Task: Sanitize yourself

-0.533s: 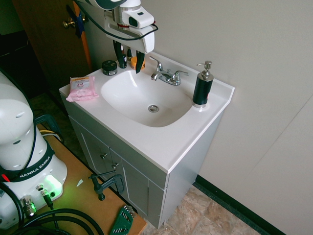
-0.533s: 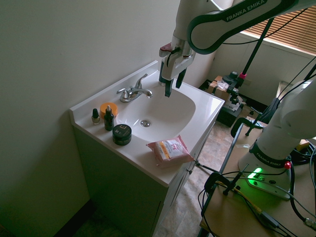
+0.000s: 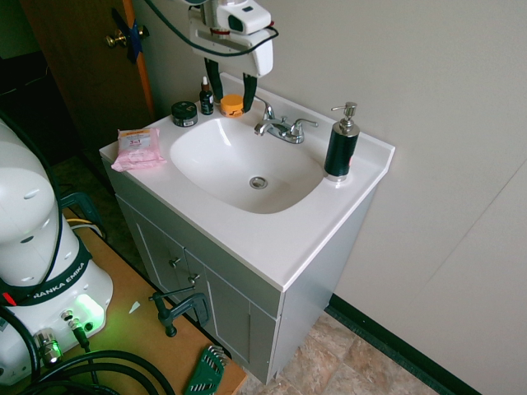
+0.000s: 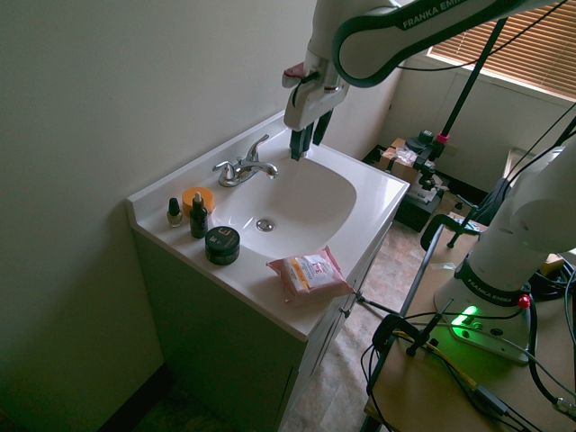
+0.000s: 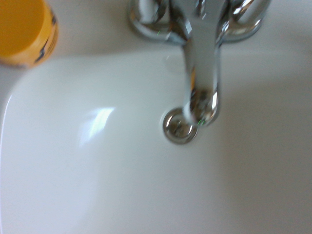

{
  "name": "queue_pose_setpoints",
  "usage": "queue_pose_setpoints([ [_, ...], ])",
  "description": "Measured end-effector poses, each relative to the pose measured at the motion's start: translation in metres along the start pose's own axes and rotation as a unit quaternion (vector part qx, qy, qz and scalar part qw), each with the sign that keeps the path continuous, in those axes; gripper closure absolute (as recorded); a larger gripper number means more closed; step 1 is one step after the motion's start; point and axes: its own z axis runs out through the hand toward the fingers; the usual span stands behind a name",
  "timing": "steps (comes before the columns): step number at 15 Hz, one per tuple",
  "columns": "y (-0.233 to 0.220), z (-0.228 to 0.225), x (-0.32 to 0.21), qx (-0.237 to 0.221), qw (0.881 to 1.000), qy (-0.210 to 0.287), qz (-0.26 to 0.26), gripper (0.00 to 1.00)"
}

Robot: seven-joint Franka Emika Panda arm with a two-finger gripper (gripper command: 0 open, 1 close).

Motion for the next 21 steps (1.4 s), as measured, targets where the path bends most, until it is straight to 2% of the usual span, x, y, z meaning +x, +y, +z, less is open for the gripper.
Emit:
queue_pose_setpoints([
  [1,-0.002,-0.007,0.018,0.002,1.000,0.008,0.009,0.00],
  [2,-0.004,-0.012,0.035,0.003,1.000,0.013,0.018,1.00],
  [9,-0.001,-0.053,0.144,0.011,0.996,0.035,0.086,1.00],
  [21,0.046,-0.030,0.202,-0.001,0.988,0.032,0.150,1.00],
])
